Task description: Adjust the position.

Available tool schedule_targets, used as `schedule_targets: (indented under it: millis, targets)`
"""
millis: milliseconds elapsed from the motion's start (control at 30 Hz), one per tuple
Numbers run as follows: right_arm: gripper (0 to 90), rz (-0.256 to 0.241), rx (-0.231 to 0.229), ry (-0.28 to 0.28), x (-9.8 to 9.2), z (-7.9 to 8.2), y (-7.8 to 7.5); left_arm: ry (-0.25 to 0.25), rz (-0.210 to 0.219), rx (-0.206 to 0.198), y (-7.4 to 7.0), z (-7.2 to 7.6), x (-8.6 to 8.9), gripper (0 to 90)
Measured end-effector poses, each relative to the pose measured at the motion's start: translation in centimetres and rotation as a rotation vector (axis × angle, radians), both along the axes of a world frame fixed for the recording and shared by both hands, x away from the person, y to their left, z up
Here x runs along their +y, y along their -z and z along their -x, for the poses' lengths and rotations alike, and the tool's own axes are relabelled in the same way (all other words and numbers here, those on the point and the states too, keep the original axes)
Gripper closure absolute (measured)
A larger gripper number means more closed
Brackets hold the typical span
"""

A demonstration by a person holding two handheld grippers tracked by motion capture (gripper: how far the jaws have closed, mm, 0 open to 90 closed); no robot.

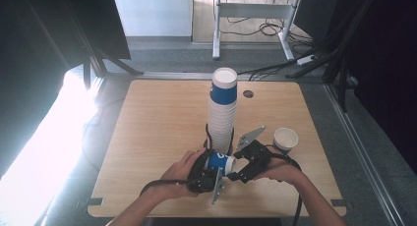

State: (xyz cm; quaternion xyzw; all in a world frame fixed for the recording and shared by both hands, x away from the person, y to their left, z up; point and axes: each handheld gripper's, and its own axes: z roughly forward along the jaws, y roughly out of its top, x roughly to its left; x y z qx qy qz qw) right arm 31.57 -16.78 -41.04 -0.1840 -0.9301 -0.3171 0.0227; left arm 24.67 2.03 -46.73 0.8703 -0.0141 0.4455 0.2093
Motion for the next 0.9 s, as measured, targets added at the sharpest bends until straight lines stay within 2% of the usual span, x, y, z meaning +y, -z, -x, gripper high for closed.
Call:
schedule_targets:
  millis: [100, 267, 433, 700, 900]
  targets:
    - [15.7, 0.043, 0.018, -0.015, 0.7, -0.2, 0.3, 0.008, -0.044, -0.023, 0.2, 0.2, -0.2, 18.0]
    - [15.4, 0.094, 0.053, -0.041, 1.4, -0.7, 0.6, 0.019, -0.072, -0.043, 0.4, 0.4, -0.5, 18.0]
    - [15.5, 0.117, 0.069, -0.055, 2.1, -1.0, 0.7, 0.029, -0.076, -0.053, 0.5, 0.6, -0.6, 18.0]
    - [17.2, 0.164, 0.119, -0.078, 3.2, -1.5, 1.6, 0.037, -0.092, -0.071, 0.7, 0.9, -0.8, 18.0]
    - [24.2, 0.182, 0.145, -0.102, 3.7, -1.7, 2.0, 0.036, -0.104, -0.077, 0.8, 0.9, -0.9, 18.0]
